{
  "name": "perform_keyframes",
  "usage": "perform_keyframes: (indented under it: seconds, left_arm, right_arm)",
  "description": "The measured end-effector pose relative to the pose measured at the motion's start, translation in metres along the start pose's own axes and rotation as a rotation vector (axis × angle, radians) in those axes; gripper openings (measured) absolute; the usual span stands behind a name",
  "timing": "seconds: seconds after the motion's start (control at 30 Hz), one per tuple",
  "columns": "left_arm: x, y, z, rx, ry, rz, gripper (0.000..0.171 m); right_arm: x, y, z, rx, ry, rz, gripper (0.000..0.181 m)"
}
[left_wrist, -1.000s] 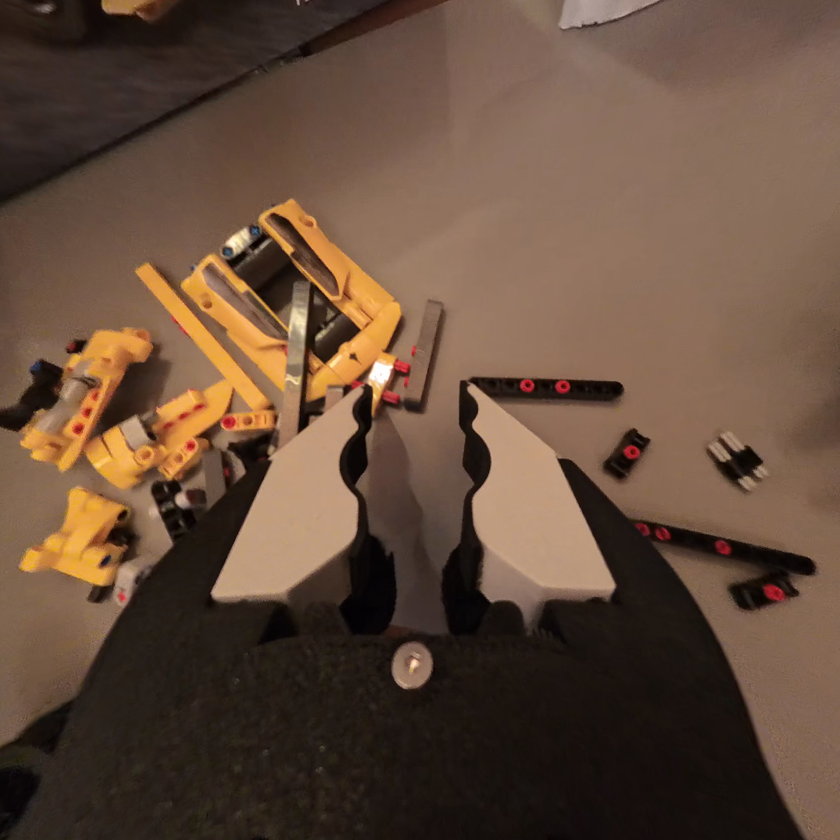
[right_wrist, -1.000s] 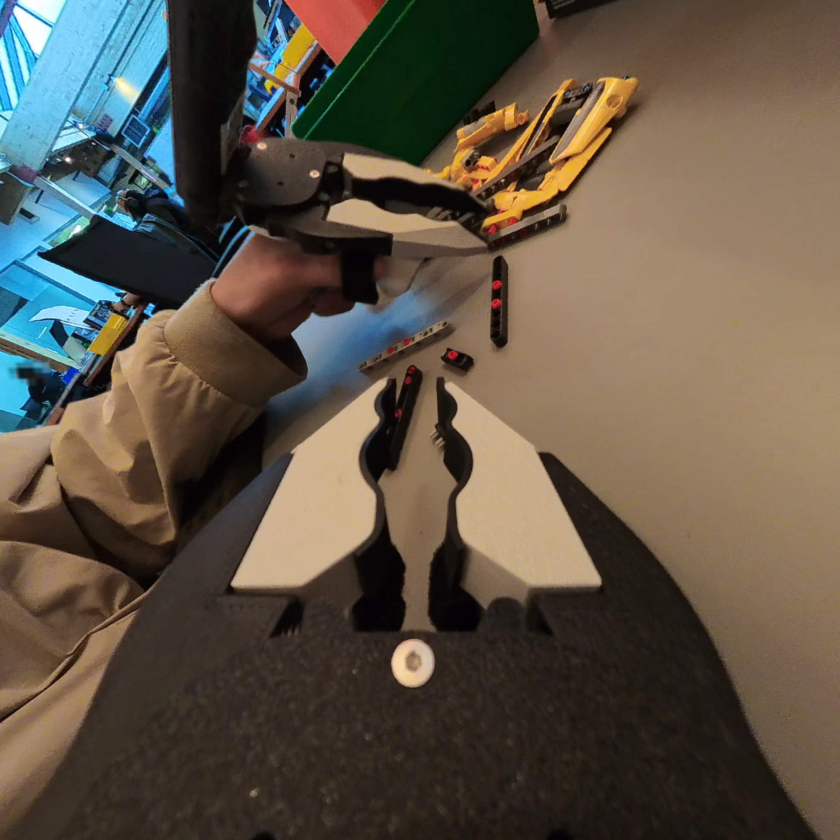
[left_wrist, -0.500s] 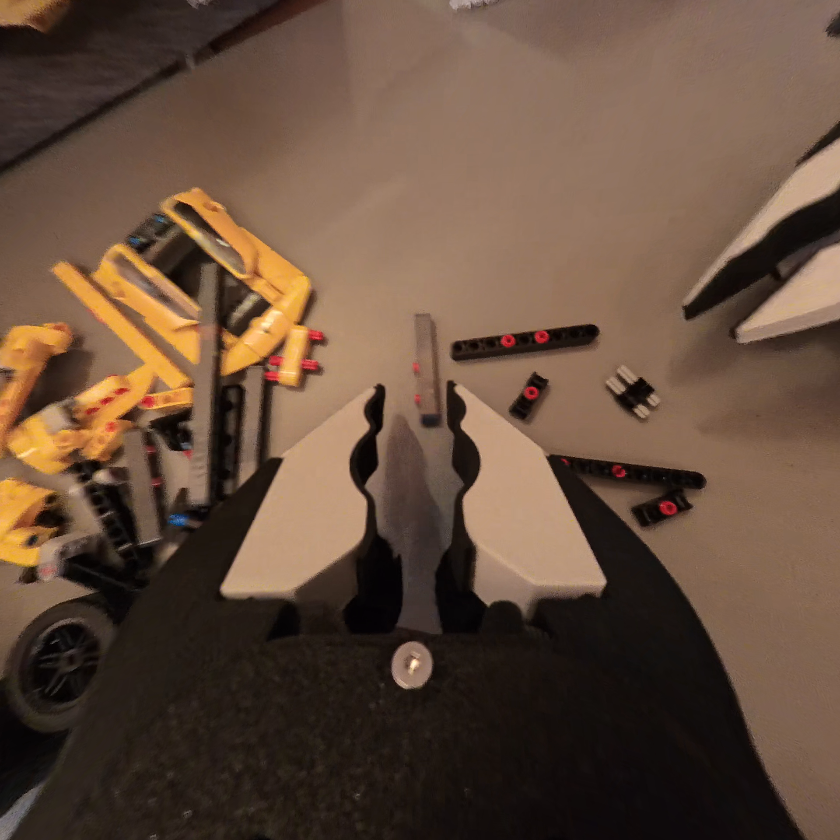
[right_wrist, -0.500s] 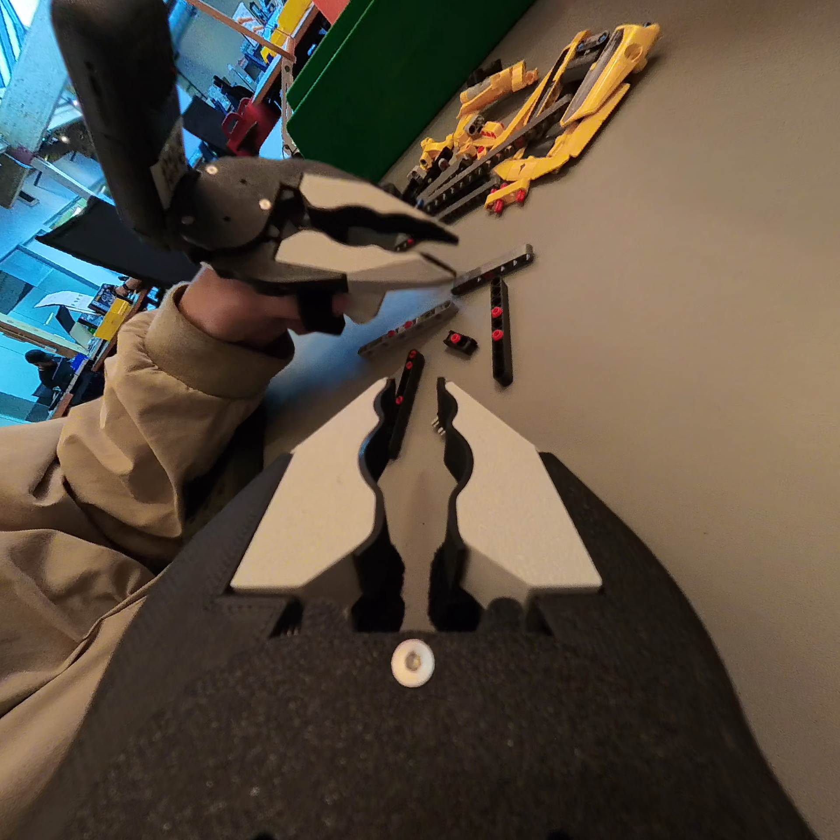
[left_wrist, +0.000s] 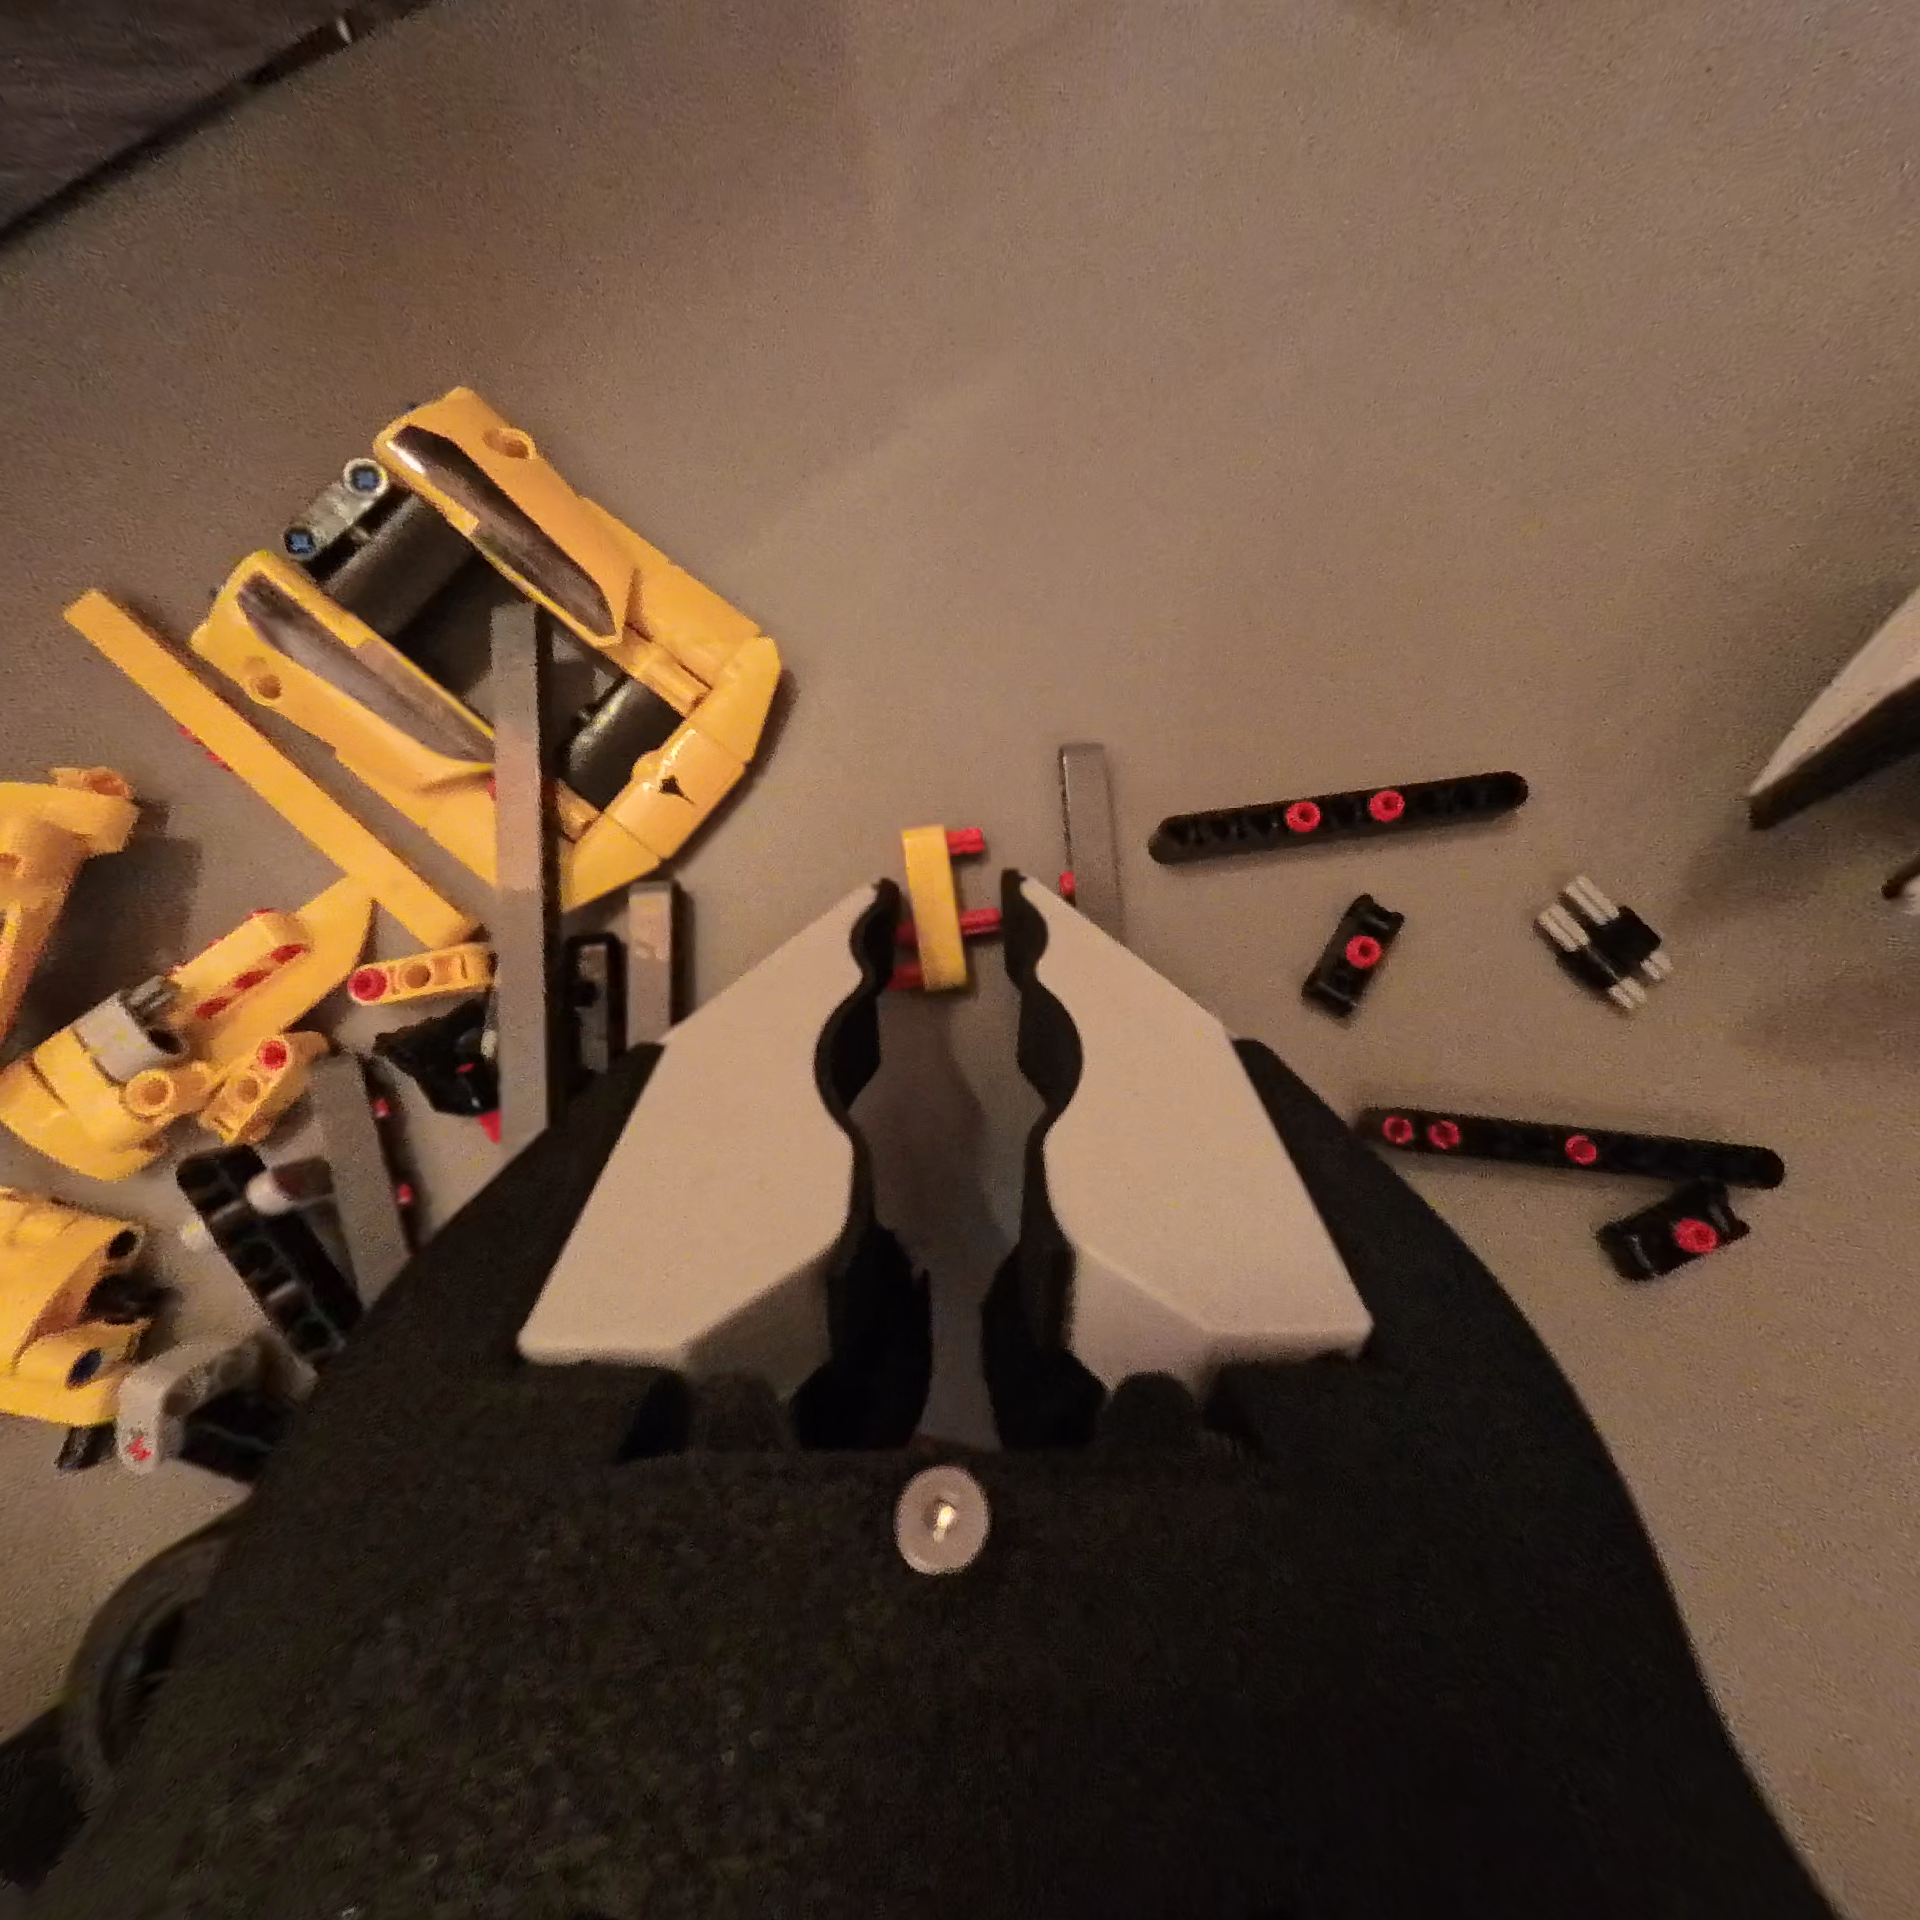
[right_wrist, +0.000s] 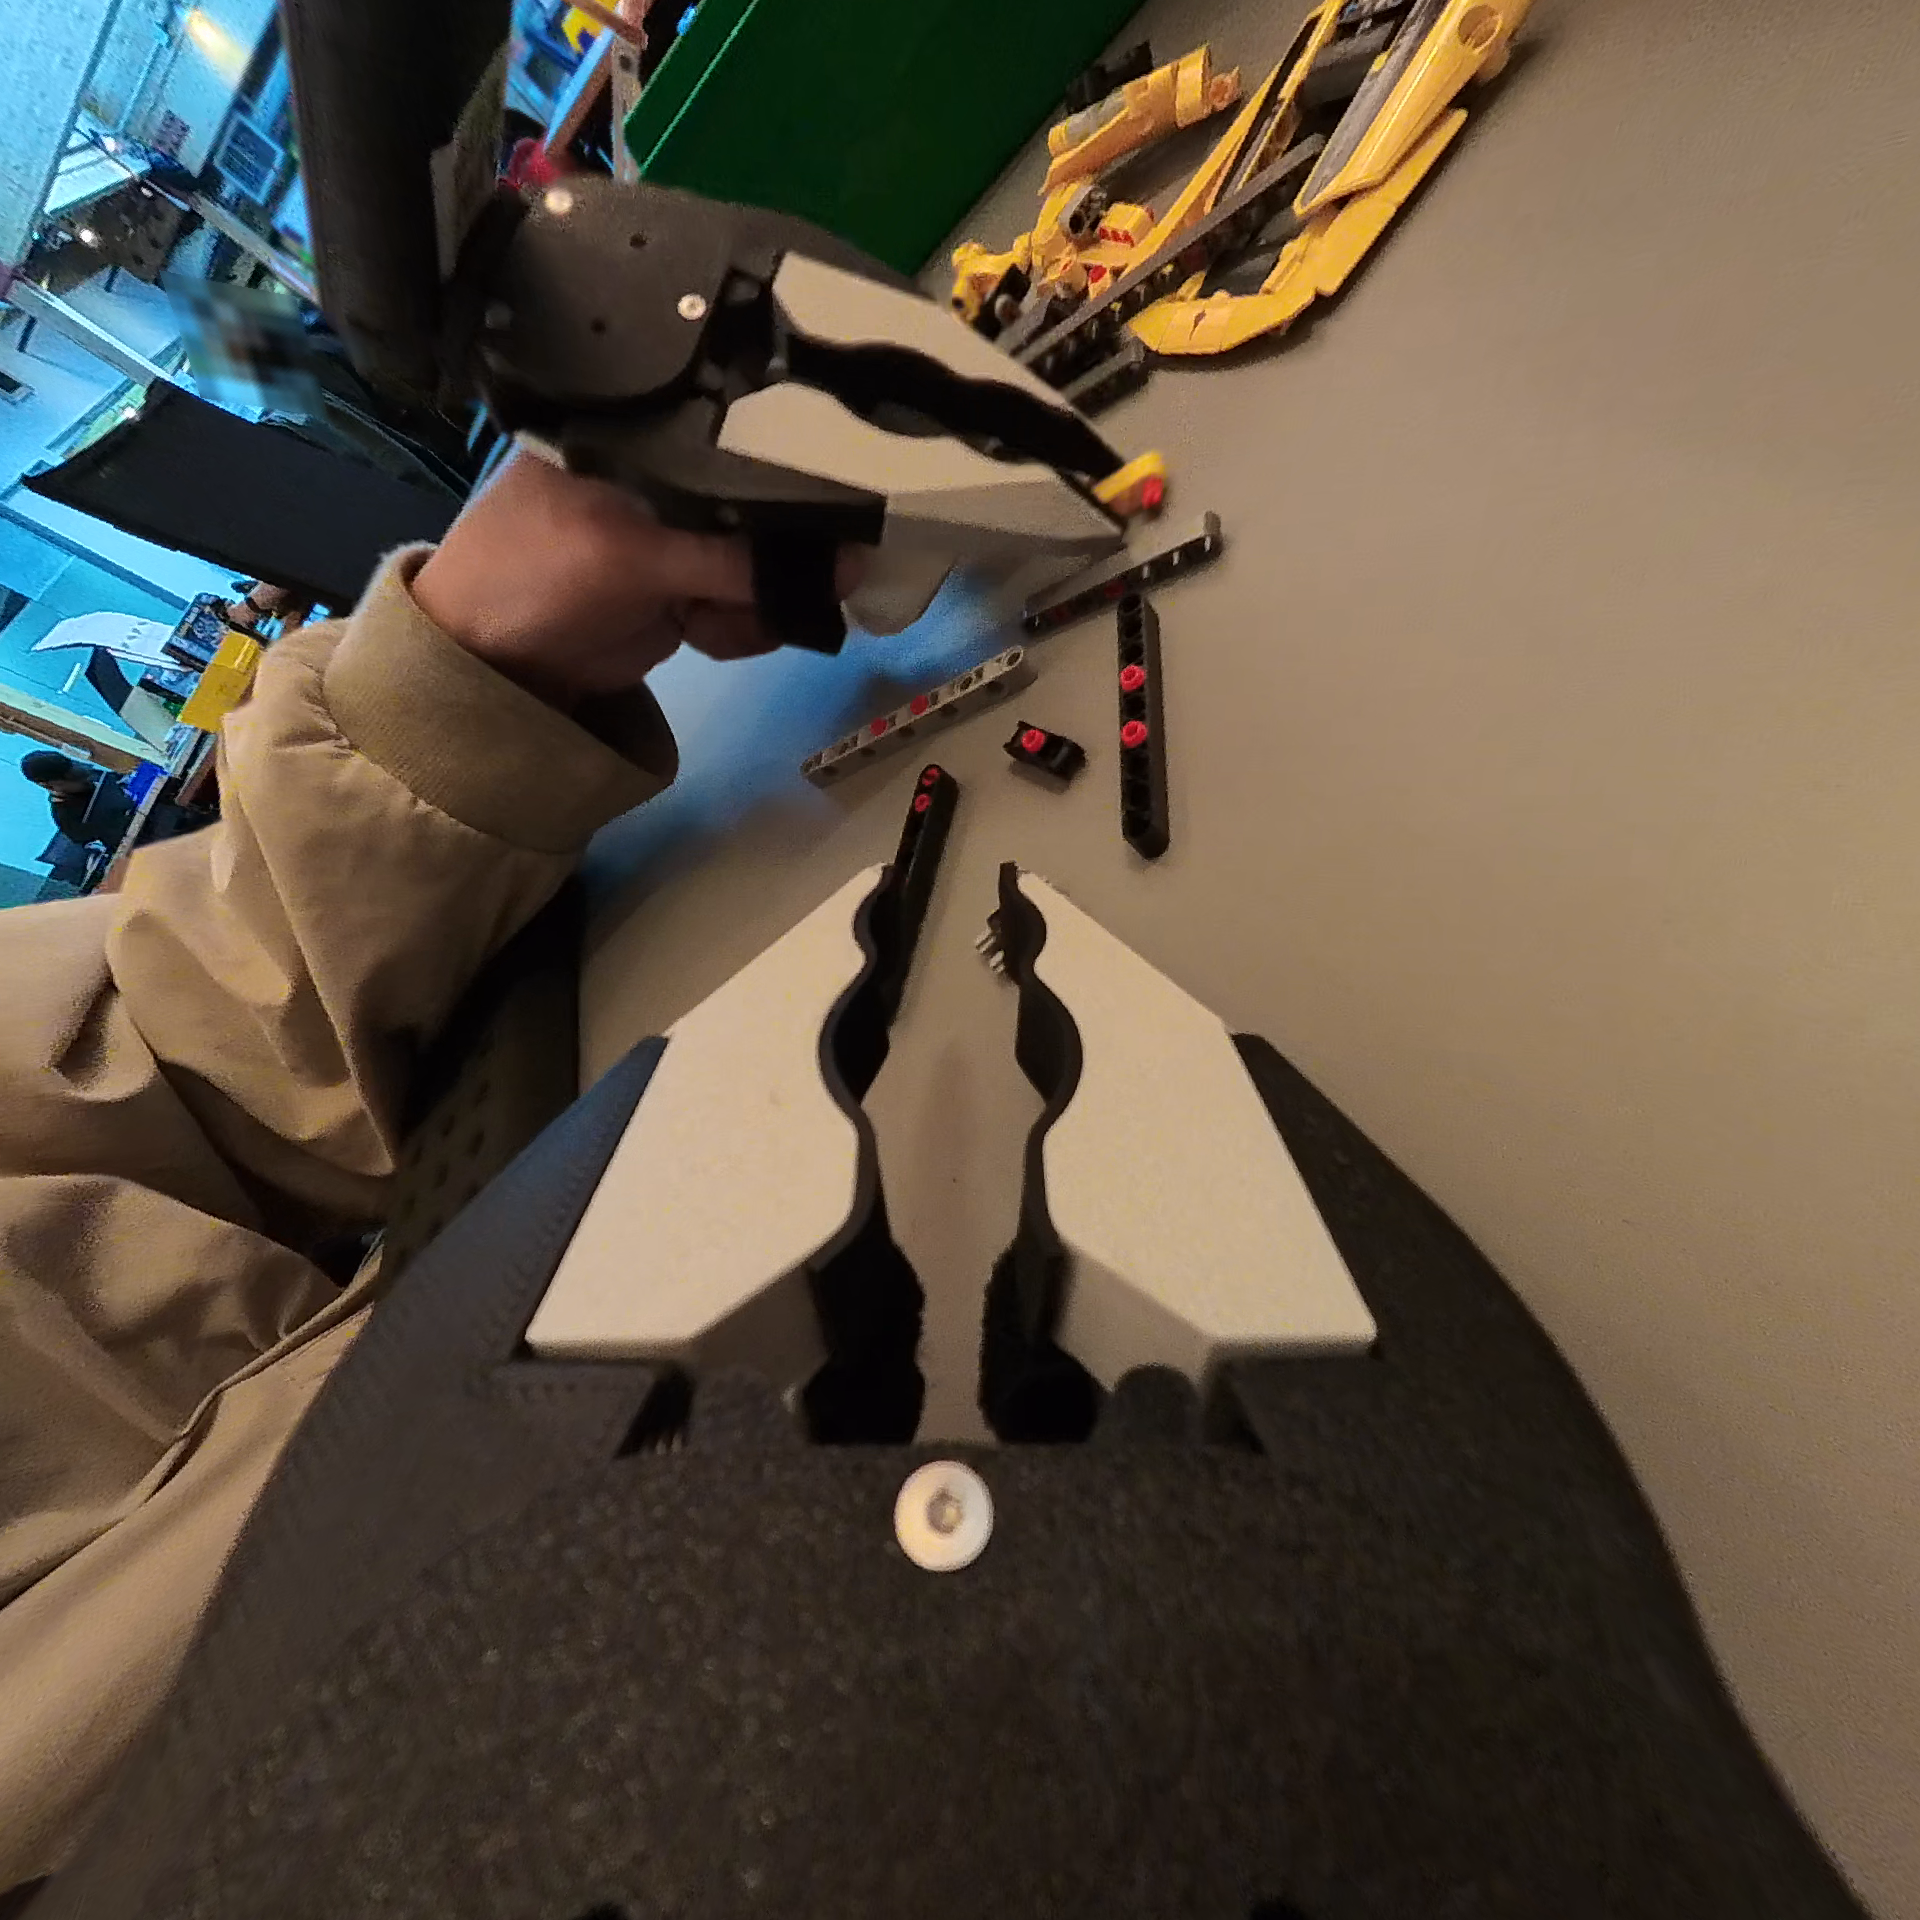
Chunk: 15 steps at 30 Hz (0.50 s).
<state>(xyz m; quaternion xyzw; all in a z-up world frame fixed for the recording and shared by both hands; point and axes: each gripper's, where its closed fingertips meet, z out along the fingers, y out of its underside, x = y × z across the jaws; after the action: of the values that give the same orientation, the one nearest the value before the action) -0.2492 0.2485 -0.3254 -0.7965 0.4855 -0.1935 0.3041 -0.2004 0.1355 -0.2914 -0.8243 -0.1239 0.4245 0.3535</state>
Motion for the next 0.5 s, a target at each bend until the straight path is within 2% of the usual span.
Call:
perform_keyframes:
  seconds: [0.07,0.17,0.27,0.33,0.43,0.5]
  left_arm:
    - [0.0,0.001,-0.008,0.045,-0.004,-0.019,0.028]
    - [-0.007,0.002,-0.02,0.093,-0.007,-0.067,0.029]
    - [-0.006,0.002,-0.016,0.081,0.008,-0.062,0.029]
    - [-0.003,0.008,-0.007,0.031,-0.003,-0.015,0.03]
    - [0.002,0.004,-0.003,0.045,-0.037,0.064,0.019]
    - [0.003,0.0,-0.001,0.036,-0.089,0.17,0.018]
  right_arm:
    - [-0.002,-0.003,-0.001,0.015,-0.01,0.005,0.016]
    - [-0.002,-0.004,-0.001,0.021,-0.012,0.002,0.017]
    - [-0.001,0.0,0.002,0.001,-0.006,0.005,0.017]
    - [-0.002,0.0,0.004,-0.002,-0.012,0.0,0.017]
    - [-0.001,0.003,0.005,-0.018,0.0,-0.015,0.016]
    - [-0.002,0.001,0.004,-0.001,-0.011,-0.013,0.015]
